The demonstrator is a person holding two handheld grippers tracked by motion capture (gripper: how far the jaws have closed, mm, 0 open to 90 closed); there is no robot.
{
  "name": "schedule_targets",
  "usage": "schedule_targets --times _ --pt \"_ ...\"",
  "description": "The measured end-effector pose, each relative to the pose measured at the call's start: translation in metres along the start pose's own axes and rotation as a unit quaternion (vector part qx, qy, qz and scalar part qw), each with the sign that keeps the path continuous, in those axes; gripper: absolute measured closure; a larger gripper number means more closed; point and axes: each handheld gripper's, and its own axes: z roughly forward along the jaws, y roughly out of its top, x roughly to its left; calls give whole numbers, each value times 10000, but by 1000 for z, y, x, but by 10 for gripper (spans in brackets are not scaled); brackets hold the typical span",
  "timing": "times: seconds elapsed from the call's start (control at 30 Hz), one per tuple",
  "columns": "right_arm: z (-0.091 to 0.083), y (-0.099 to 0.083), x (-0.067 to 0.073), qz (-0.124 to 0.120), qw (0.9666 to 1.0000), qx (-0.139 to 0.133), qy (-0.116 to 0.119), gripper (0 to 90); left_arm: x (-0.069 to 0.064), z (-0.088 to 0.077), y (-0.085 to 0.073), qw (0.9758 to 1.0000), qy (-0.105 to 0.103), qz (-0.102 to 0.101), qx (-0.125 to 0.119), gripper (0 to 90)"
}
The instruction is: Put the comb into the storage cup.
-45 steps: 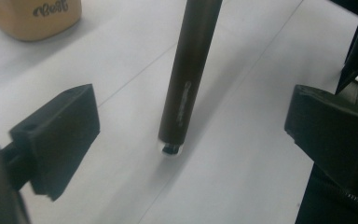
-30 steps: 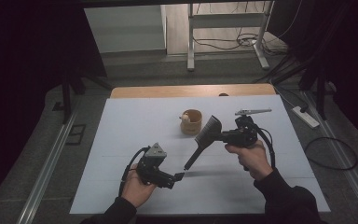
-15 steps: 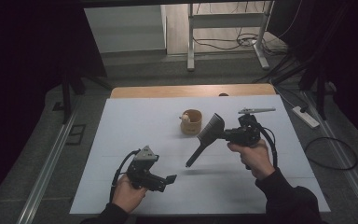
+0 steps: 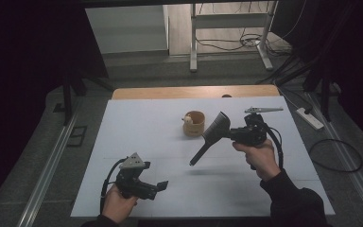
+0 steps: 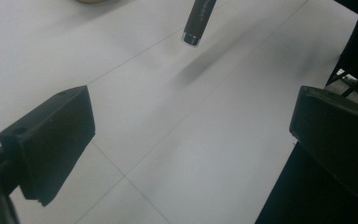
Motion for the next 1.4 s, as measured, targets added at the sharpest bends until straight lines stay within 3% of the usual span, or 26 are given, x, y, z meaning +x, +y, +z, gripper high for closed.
schedule_targets --times 0.1,0.5,0.7,0.93,1.03,1.4 --pt "0 1 -2 23 10000 -55 -31 836 1 -5 -4 10000 -50 -40 -59 7" --pt "-3 9 -8 86 9996 -248 -123 836 0 -21 -18 9998 112 -154 -106 7" --pt "-4 14 -12 122 9992 -341 -170 837 2 -31 -24 9990 178 -267 -297 14" --pt "-5 23 -12 99 9988 -443 -199 837 2 -38 -32 9987 353 -259 -262 16" --pt "-5 29 -14 105 9985 -474 -268 837 3 -44 -36 9973 544 -348 -358 26" --pt "-6 42 -22 180 9971 -621 -403 837 2 -52 -44 9961 747 -382 -265 21"
